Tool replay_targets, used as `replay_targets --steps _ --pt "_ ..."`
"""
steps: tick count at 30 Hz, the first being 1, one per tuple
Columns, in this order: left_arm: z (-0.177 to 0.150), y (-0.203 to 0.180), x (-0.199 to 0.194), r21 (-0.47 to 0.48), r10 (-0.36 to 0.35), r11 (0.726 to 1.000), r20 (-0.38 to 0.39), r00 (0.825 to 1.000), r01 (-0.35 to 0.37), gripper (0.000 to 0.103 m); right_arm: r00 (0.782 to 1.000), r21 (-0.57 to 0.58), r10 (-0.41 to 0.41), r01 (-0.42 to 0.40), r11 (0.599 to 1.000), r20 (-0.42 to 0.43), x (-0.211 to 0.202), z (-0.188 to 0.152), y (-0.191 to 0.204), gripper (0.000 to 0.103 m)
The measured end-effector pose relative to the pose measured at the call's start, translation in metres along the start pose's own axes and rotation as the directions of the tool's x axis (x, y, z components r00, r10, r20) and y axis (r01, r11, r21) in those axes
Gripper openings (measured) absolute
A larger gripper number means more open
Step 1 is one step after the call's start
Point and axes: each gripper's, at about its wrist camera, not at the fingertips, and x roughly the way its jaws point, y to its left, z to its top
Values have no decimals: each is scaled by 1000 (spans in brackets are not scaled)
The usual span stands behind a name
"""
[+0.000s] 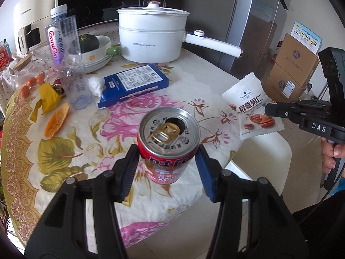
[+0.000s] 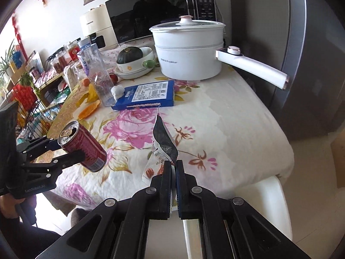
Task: Collect trash
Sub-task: 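Carry the red can in the left tool and white pecan bag in the right tool to the bin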
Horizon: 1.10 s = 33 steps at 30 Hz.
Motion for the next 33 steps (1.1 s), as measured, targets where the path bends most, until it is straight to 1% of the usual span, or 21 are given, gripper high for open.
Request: replay_targets --steps 8,12,17,24,33 --pt "4 -47 10 78 -48 996 -21 999 49 55 996 61 -69 72 996 -55 -23 -28 -42 5" --pt "5 -68 20 96 -79 992 -41 996 82 55 990 96 -107 116 989 -96 -27 -47 -62 5" --pt "5 -97 33 127 -112 985 -67 991 120 55 979 109 -145 161 981 -141 -30 -65 -83 5" --pt "0 -135 52 173 -149 971 -109 983 166 55 970 142 -175 200 969 -171 -41 -81 -106 5" --pt "-11 -175 78 238 -171 949 -171 970 209 55 957 190 -197 239 952 -214 -47 -97 -132 5"
